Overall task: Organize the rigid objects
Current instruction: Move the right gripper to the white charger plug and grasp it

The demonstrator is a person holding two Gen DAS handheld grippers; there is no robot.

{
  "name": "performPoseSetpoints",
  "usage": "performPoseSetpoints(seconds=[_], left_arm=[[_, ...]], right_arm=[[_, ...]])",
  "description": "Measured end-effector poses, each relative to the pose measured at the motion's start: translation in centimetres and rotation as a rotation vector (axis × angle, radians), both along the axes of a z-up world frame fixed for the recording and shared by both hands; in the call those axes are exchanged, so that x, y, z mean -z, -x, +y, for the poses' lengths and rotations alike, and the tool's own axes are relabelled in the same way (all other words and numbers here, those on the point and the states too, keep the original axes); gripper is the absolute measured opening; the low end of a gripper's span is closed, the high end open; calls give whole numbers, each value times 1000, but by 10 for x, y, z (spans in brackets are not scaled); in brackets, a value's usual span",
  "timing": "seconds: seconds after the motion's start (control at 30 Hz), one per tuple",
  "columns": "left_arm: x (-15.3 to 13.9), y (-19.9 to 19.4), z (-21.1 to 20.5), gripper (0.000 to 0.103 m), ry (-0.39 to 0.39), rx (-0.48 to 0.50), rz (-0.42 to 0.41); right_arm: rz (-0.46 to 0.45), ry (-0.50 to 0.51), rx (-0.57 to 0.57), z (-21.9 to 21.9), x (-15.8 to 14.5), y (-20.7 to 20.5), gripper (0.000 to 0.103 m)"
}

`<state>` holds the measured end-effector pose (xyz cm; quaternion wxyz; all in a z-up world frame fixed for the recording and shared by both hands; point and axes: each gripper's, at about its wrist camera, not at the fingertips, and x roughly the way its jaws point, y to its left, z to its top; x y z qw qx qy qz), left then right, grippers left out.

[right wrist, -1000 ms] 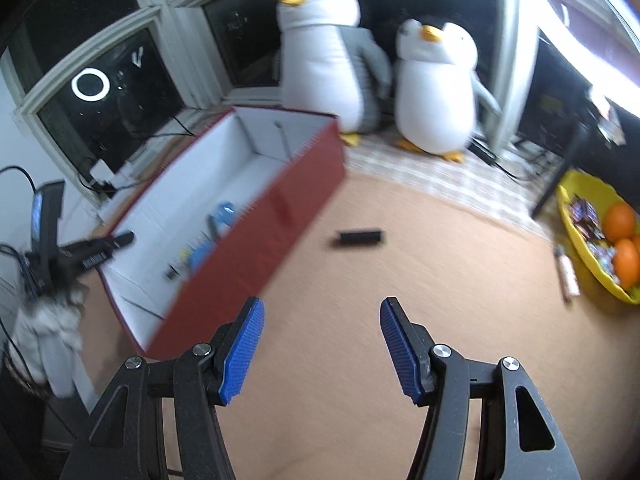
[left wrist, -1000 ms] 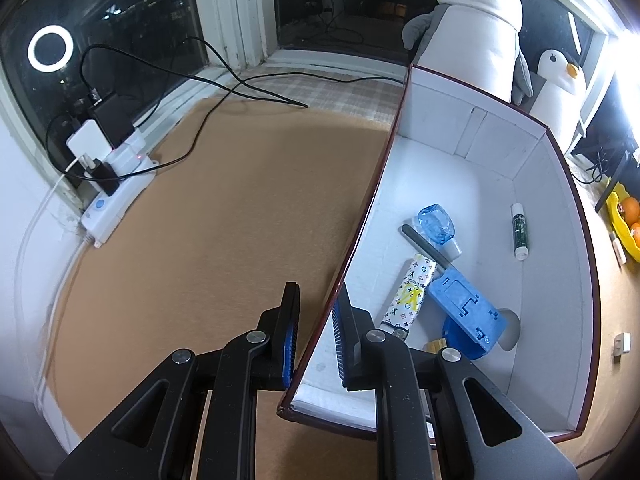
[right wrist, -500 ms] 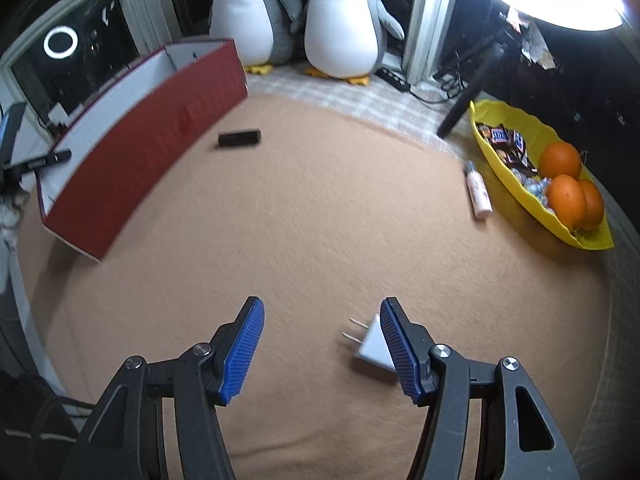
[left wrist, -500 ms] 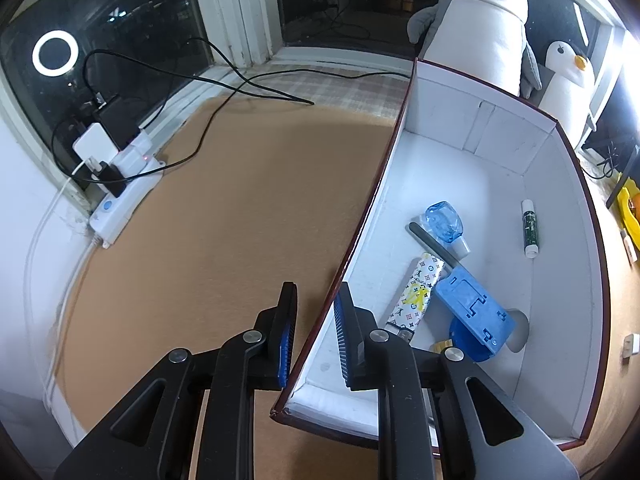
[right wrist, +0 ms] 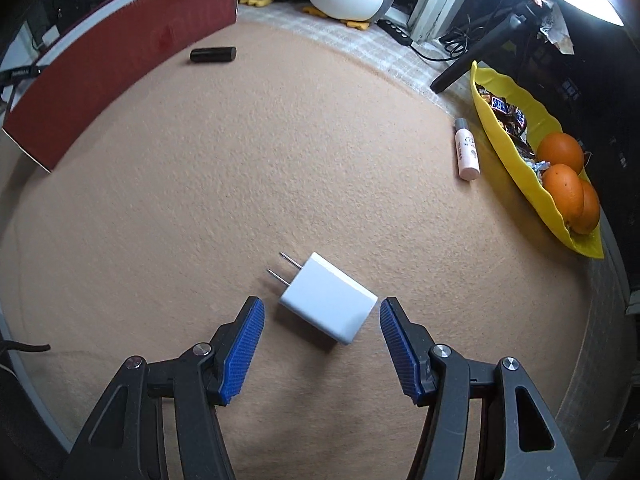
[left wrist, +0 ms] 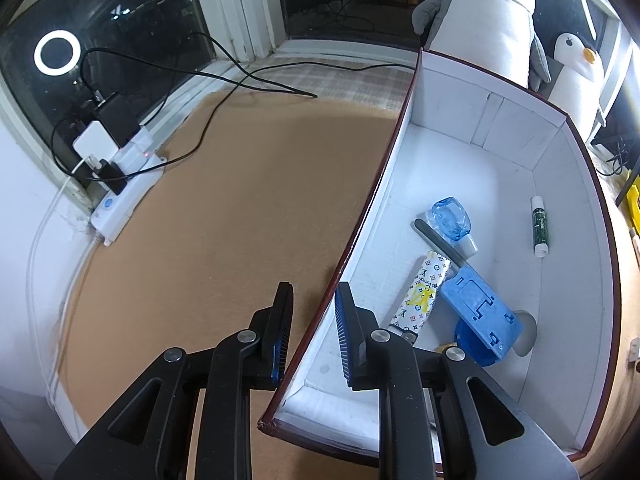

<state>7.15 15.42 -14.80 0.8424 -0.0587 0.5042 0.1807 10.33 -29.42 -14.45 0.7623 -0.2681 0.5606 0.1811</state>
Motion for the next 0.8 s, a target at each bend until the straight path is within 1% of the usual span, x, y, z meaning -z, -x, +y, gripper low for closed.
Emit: performPoseSetpoints(seconds=[0.33, 0.43, 0.5, 0.8], left_arm=[[1, -2, -1, 19, -4, -3, 5], [1, -2, -1, 19, -2, -3, 5], [1, -2, -1, 19, -3, -3, 5], [1, -2, -1, 19, -2, -4, 4]], right_arm=[[12, 34, -45, 2, 15, -7, 56], [18, 23, -36, 1, 16, -11, 56], [25, 14, -29, -1, 16, -12, 52], [49, -61, 34, -13, 16, -18, 52]])
